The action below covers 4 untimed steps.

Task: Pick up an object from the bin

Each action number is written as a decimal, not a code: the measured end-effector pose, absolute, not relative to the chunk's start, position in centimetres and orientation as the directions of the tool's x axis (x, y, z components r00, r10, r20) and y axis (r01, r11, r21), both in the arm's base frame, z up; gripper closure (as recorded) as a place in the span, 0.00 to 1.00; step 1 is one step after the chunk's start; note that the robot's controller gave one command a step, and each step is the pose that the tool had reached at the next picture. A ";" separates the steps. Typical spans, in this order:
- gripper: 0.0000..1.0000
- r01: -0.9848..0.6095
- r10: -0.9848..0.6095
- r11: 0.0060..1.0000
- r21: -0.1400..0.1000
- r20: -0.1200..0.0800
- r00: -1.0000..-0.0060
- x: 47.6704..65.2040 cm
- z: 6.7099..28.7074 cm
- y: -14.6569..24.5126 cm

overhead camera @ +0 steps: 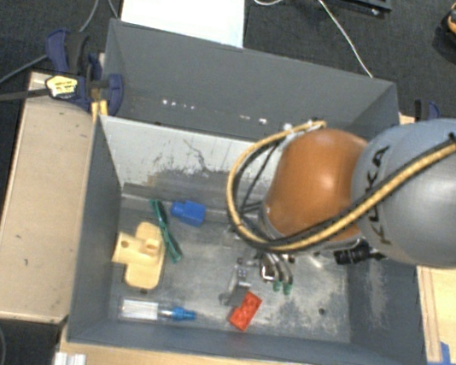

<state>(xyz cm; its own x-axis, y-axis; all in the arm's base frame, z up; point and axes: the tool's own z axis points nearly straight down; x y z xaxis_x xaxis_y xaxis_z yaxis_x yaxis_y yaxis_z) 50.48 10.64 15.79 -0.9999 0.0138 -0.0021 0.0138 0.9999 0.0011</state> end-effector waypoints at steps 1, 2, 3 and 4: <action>0.00 0.015 0.015 1.000 0.001 -0.002 -1.000 50.5 15.8 10.6; 0.00 -0.097 -0.097 0.995 -0.001 -0.004 -0.995 47.6 8.1 3.1; 0.00 -0.170 -0.170 0.985 0.001 -0.007 -0.985 48.7 7.6 3.1; 0.00 -0.116 -0.116 0.993 0.000 -0.004 -0.993 48.7 7.0 4.3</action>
Offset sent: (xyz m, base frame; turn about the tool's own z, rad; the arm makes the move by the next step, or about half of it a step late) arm -0.0285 -0.0717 -0.0749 -0.1190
